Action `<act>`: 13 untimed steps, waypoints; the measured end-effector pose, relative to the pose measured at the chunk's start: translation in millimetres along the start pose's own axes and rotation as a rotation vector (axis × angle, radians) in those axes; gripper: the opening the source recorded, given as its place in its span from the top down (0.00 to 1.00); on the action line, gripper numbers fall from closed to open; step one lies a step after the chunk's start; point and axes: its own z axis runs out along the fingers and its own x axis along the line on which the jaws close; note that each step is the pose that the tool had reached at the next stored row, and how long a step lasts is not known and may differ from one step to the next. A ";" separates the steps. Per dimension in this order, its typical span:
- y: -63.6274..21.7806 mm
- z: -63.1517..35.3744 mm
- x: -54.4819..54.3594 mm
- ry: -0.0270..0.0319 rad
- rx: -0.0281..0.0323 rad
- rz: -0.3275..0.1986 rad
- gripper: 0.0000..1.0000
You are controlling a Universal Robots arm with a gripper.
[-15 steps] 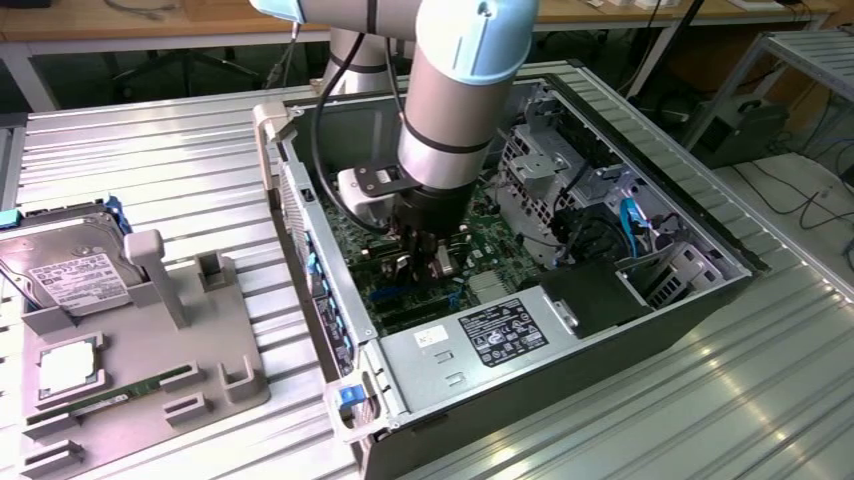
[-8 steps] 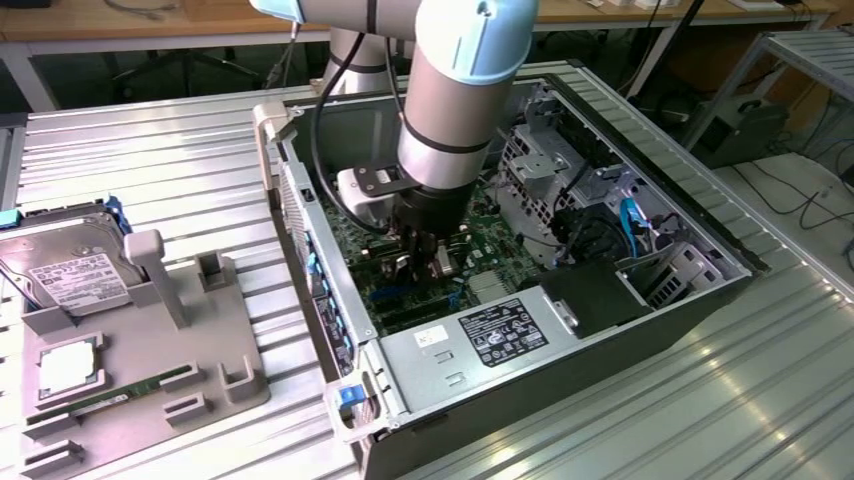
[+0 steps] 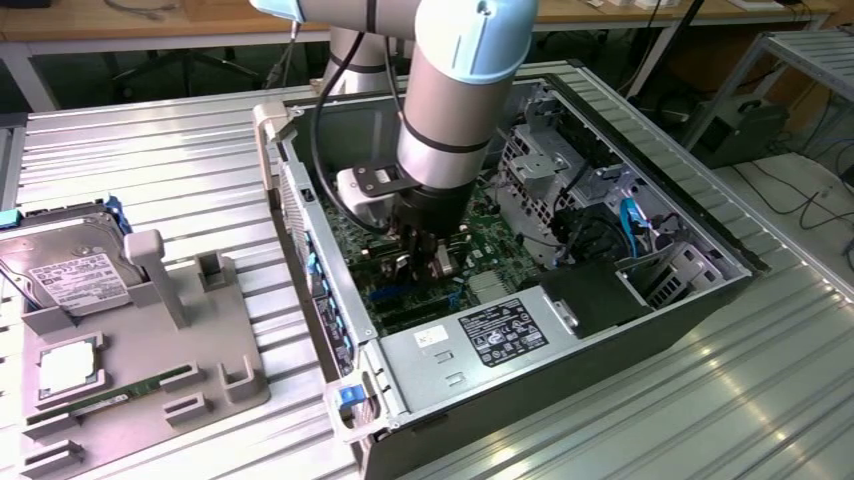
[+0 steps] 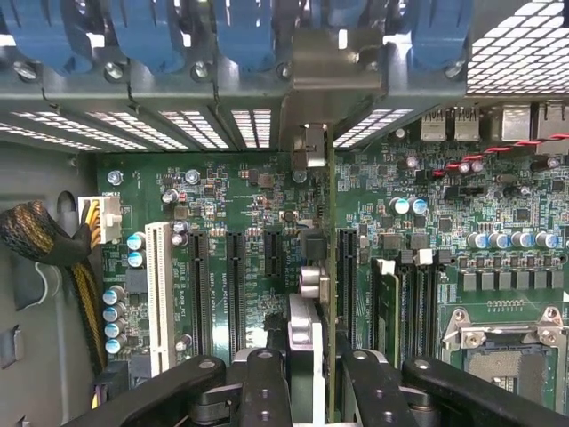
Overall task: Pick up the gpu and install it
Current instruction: 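Insert the gpu into the slot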
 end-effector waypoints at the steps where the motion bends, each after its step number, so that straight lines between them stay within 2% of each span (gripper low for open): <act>1: 0.1 0.5 0.0 -0.0005 -0.0002 -0.002 0.72; 13: 1.2 0.4 0.0 -0.0023 -0.0005 -0.010 0.72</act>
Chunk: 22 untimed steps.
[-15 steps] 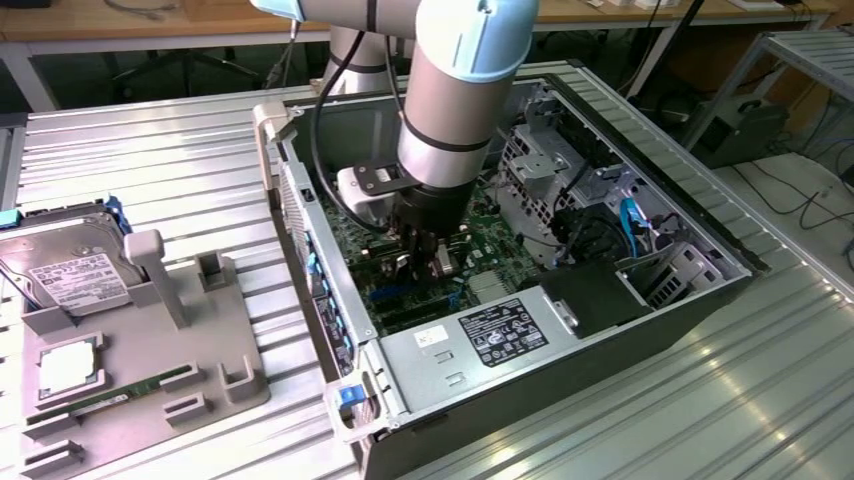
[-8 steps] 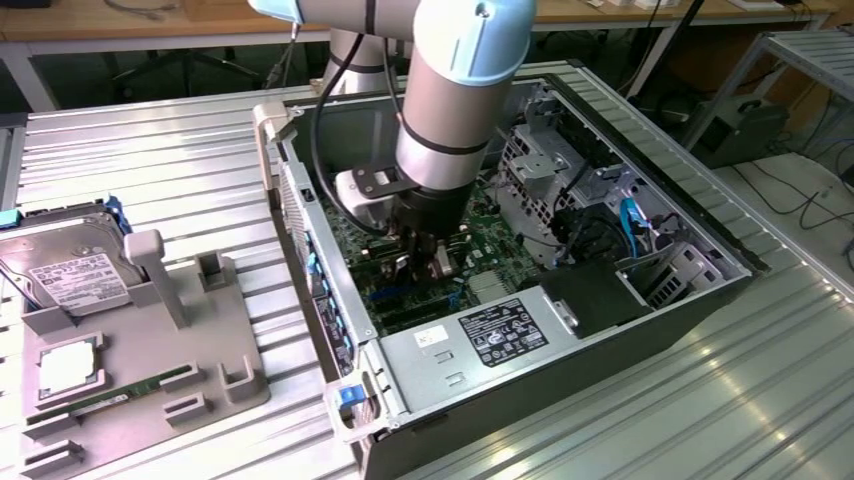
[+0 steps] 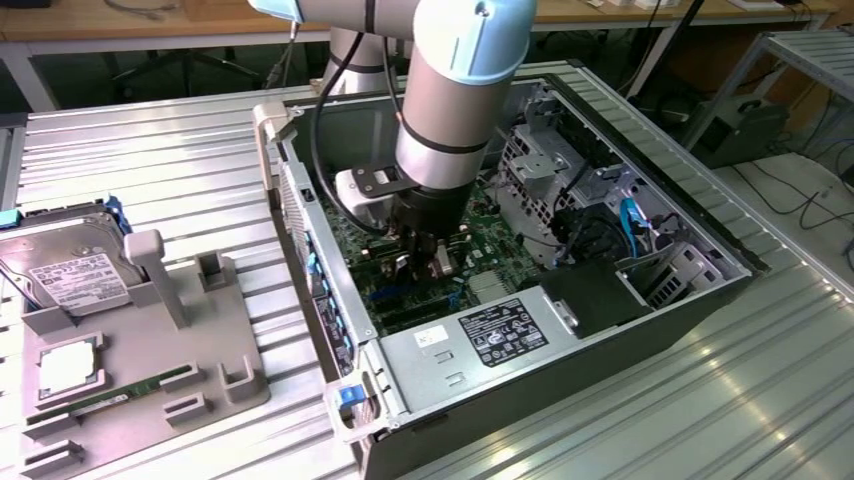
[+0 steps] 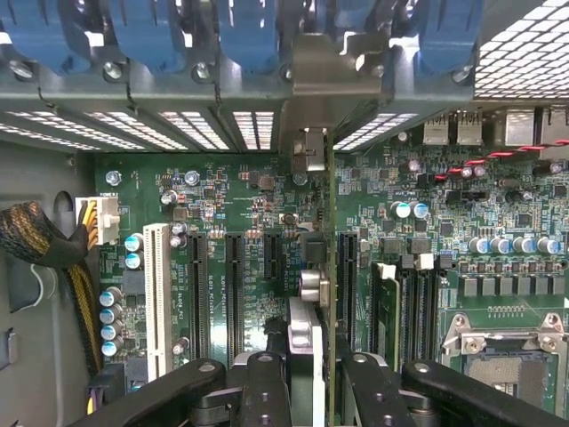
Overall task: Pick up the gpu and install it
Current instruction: 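Insert the gpu into the slot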
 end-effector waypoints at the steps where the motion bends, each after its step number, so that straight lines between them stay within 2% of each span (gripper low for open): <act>1: 0.0 -0.4 0.0 0.0000 0.0000 0.000 0.72; 5: 0.1 -0.4 0.0 0.0001 -0.0016 0.000 0.72; 13: 0.1 1.2 0.1 0.0004 -0.0201 0.001 0.72; 22: 0.0 5.2 0.1 0.0004 -0.0197 0.000 0.72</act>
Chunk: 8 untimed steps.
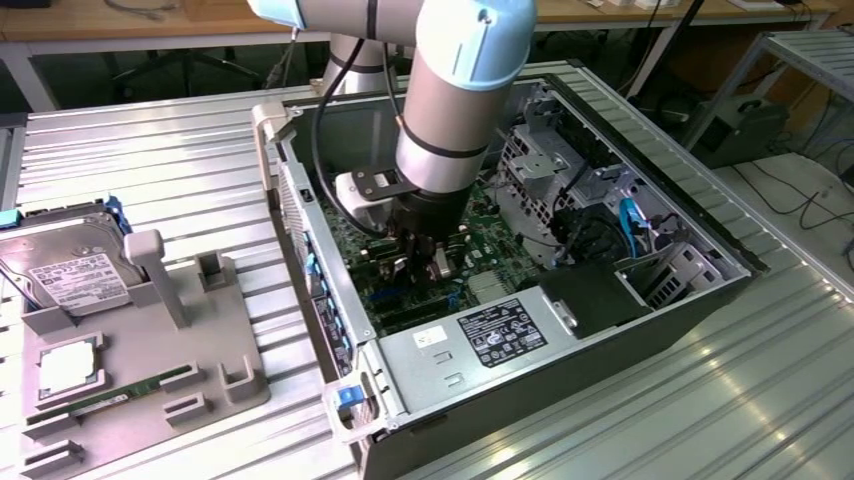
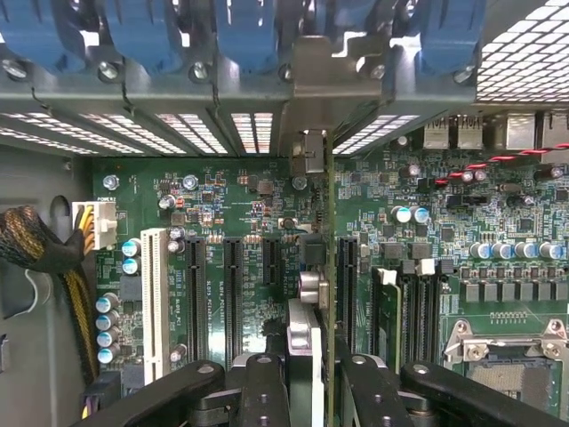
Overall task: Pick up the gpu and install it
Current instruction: 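Insert the gpu into the slot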
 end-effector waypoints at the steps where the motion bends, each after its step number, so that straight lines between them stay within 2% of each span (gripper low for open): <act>1: 0.0 0.0 0.0 0.0000 0.0000 0.000 0.72; 8: 0.0 0.1 0.0 -0.0001 0.0001 0.000 0.72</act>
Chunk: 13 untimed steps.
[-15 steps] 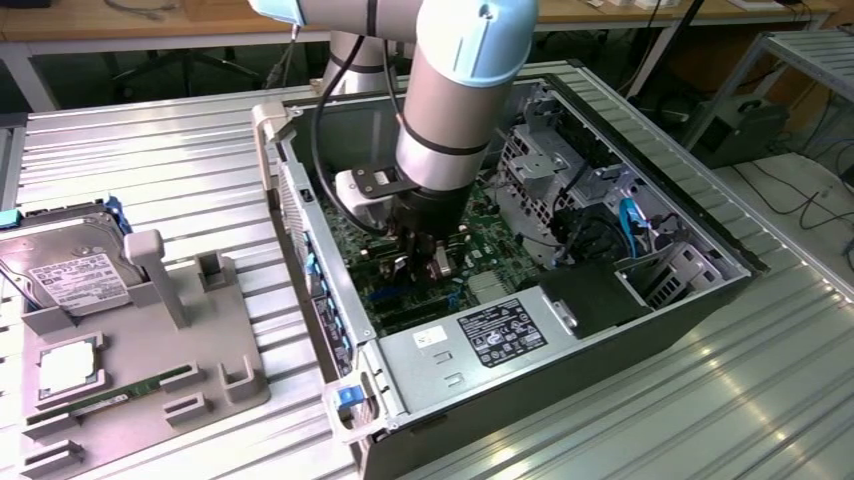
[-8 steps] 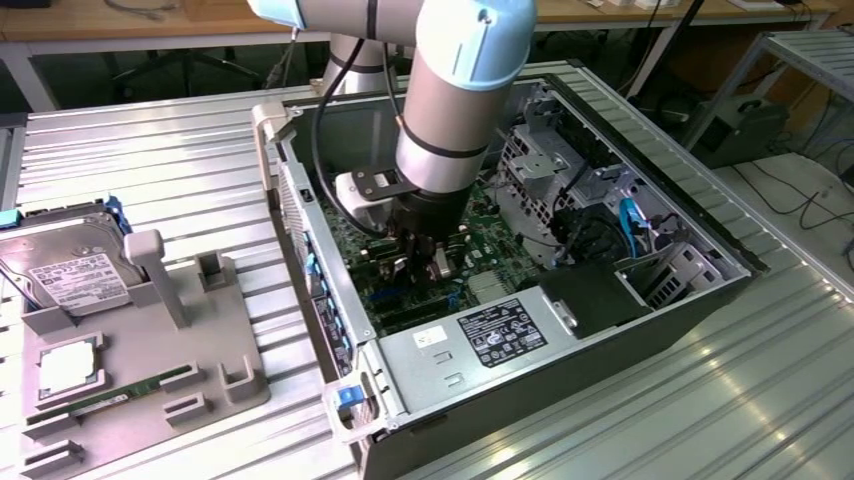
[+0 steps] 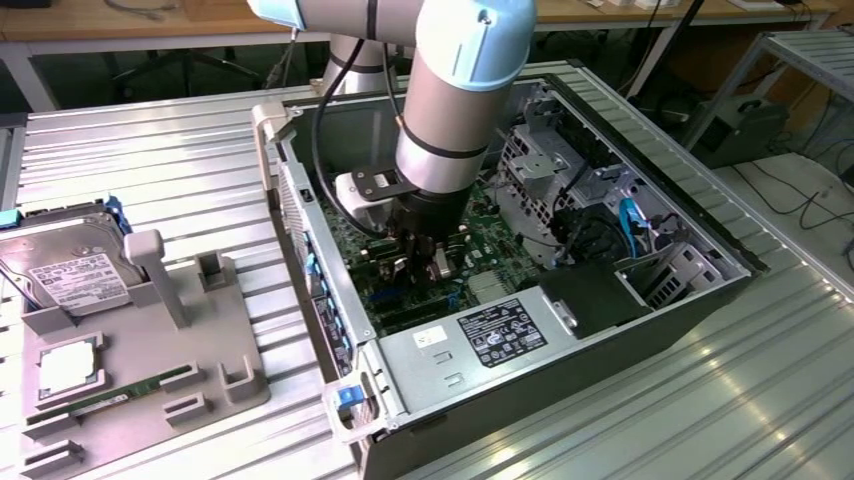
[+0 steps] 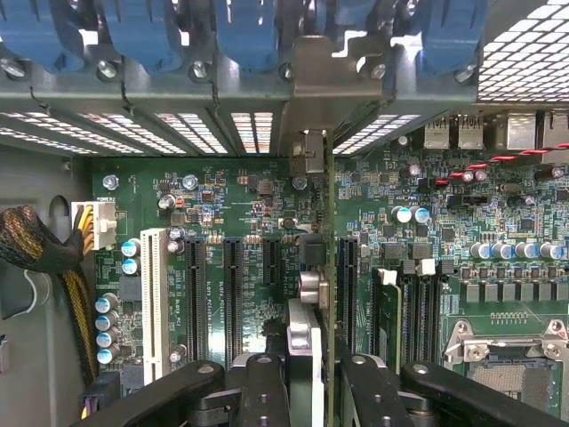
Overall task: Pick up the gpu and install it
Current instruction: 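Insert the gpu into the slot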
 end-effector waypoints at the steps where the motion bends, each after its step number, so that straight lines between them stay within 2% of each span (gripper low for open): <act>1: 0.0 0.0 0.0 -0.0001 0.0001 0.000 0.72; 10: 0.0 0.9 0.0 0.0001 0.0008 0.000 0.72; 11: 0.0 1.0 0.0 0.0001 0.0017 0.000 0.72; 13: 0.0 1.6 -0.7 0.0000 0.0104 0.000 0.72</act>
